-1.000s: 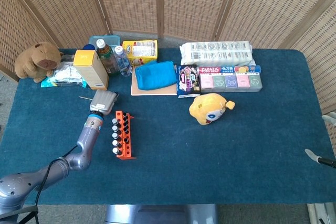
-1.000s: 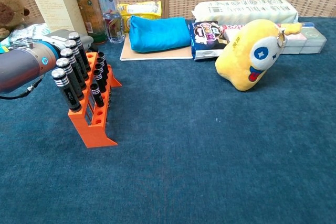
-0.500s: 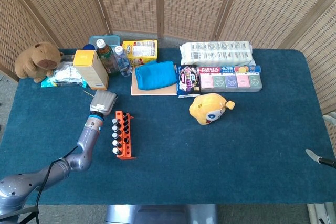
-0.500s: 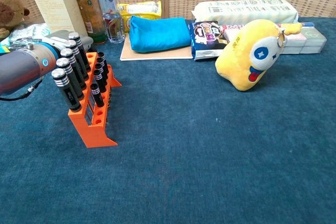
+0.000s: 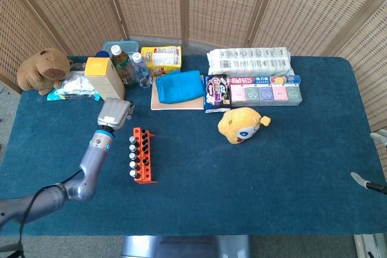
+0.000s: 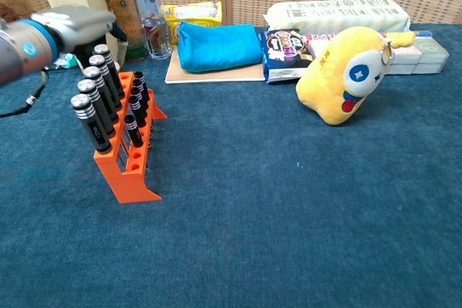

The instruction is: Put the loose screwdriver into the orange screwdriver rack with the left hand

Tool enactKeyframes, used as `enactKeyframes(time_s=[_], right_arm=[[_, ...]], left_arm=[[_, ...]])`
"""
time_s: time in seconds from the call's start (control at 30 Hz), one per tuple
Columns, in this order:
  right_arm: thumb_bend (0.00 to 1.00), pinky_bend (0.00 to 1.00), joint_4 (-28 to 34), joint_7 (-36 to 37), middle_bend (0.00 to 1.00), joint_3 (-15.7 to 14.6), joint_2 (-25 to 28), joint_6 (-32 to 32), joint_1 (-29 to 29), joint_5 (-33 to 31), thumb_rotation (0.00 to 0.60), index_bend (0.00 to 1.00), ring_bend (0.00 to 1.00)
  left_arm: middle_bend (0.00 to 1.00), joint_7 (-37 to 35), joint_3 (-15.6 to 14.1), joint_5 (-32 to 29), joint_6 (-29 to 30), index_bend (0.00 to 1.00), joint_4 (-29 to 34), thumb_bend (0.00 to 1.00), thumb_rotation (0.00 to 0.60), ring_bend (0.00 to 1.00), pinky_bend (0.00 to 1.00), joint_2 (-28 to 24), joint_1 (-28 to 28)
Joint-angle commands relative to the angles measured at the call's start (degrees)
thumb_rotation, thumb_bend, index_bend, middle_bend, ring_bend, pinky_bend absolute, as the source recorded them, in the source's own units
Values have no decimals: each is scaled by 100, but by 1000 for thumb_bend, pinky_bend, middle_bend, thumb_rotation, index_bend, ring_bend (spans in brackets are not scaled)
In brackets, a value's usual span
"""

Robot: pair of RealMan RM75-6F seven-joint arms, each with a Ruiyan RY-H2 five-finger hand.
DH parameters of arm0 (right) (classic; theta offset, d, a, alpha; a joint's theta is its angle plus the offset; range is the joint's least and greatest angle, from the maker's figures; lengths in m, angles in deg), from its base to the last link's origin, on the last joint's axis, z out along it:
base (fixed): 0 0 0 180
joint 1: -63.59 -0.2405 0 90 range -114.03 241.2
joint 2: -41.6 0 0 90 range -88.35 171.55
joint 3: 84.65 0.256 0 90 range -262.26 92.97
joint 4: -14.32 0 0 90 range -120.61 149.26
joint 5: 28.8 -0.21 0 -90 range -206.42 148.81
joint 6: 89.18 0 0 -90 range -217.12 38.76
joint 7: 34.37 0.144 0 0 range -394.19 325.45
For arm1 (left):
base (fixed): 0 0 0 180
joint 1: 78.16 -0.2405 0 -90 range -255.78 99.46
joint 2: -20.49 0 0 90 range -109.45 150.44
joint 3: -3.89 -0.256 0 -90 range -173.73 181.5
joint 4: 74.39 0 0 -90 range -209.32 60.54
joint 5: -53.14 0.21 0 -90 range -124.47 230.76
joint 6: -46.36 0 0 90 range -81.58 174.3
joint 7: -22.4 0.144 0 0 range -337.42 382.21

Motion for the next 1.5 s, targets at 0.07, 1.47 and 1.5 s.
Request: enactKeyframes(time_s=[0.07, 1.47, 1.5], right_arm=[[43, 180, 5, -37, 114, -9, -11, 24, -14, -3, 600, 175, 79], [44, 183, 93, -528, 114, -46, -160, 22, -62, -47, 600, 175, 80], [44, 183, 96, -548, 114, -48, -167, 28, -66, -49, 600, 175, 80]], left_arm=[[1000, -201, 109, 68, 329, 560, 861, 339, 600, 1000, 1000, -686, -240], [1000, -959, -71, 1356, 869, 561, 4816, 337, 600, 1000, 1000, -4381, -1110], [1000, -973, -78, 1379, 857, 561, 4816, 337, 600, 1000, 1000, -4401, -1108]])
